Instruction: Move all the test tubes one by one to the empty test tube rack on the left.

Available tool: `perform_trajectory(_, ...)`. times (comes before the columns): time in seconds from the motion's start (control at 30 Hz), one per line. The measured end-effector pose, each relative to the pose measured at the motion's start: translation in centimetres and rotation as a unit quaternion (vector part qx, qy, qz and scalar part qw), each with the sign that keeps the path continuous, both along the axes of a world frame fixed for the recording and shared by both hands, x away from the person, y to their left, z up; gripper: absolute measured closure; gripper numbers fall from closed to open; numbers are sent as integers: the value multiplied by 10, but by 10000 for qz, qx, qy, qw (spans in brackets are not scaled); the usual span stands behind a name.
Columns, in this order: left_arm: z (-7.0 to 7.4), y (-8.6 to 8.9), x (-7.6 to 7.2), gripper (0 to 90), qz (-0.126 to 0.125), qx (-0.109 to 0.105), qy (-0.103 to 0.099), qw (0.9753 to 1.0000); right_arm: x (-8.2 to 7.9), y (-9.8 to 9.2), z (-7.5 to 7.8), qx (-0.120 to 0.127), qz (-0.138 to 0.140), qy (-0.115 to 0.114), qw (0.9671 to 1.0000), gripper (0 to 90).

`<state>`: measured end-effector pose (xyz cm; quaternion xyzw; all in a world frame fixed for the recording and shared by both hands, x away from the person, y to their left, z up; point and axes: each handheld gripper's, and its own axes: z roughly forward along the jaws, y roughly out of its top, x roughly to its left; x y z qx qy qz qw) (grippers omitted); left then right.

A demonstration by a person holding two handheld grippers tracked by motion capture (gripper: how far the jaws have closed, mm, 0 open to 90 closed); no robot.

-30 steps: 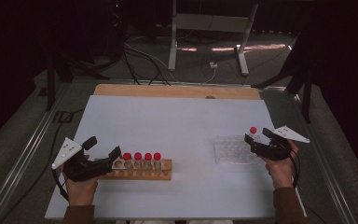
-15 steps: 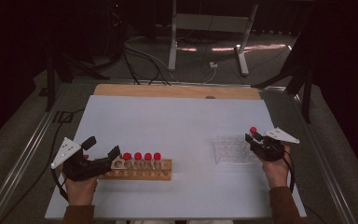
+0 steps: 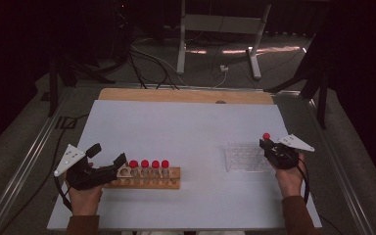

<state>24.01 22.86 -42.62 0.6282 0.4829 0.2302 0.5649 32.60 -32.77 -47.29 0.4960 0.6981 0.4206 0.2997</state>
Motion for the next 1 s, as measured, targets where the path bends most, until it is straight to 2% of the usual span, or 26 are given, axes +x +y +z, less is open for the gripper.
perform_trajectory(0.4,0,0,0,6,-16,22,19,10000,-7,-2,17,124,-29,-354,9993,746)
perform_trajectory(0.73,0,-1,-1,6,-24,31,14,10000,-16,-5,35,213,-89,-722,9971,747)
perform_trajectory(0.87,2,-3,0,6,-32,34,29,10000,-19,-4,42,249,-47,-815,9964,747)
perform_trajectory(1.0,5,-7,1,7,-64,42,14,10000,-21,2,45,268,82,-814,9963,747)
